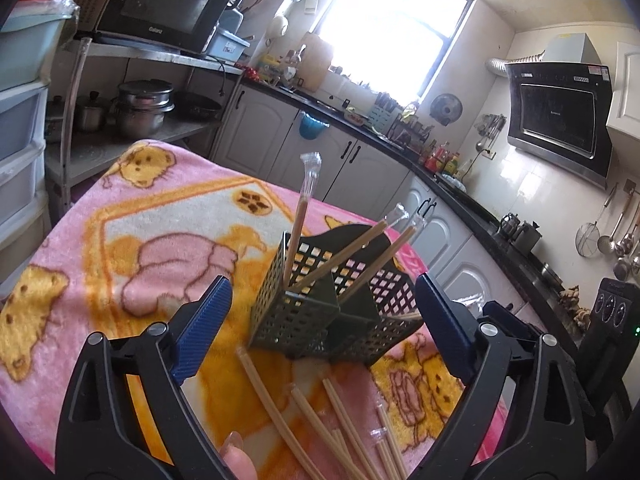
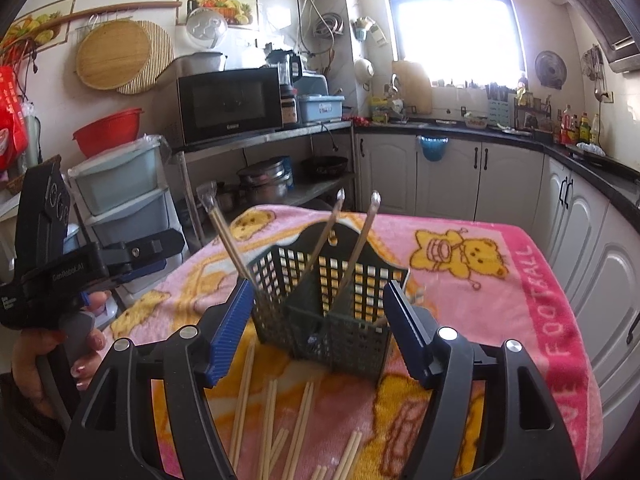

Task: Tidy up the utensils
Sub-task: 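Withdraw both open tools from the caddy, then lower both open tools toward the loose chopsticks beside the caddy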

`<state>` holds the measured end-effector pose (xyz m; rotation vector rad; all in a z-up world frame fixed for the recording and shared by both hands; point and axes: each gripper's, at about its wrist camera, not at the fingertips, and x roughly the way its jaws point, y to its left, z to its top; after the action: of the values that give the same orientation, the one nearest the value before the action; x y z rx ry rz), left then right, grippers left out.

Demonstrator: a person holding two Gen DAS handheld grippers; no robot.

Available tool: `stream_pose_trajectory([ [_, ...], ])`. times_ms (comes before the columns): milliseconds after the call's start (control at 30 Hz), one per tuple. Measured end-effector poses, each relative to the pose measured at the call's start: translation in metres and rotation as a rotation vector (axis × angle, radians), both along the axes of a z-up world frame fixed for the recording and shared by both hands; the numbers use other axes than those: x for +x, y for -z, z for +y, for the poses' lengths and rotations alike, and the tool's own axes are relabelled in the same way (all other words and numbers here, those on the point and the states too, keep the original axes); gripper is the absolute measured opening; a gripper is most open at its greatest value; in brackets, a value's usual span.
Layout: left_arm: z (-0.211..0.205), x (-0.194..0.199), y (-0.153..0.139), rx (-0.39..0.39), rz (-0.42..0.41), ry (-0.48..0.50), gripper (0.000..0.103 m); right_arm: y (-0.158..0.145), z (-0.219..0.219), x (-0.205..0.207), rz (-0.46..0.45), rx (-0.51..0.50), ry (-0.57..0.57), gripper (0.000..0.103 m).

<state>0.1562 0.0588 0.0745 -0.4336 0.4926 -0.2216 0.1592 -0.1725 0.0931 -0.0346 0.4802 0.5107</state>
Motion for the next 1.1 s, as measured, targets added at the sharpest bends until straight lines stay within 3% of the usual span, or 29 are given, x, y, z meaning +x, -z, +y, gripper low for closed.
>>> stream_pose_trajectory([
  [767, -0.008, -0.003, 0.05, 0.019, 0.152, 0.016, 0.088, 0.051, -0.014, -0.016, 0.151, -0.11, -0.013, 0.064],
  [1000, -0.012, -0.001, 0.062, 0.017, 0.192, 0.038, 0.088, 0.061, -0.019, -0.019, 0.18, -0.13, -0.016, 0.055],
  [1100, -0.014, 0.0, 0.066, 0.008, 0.205, 0.052, 0.079, 0.067, -0.021, -0.02, 0.198, -0.139, -0.024, 0.05],
])
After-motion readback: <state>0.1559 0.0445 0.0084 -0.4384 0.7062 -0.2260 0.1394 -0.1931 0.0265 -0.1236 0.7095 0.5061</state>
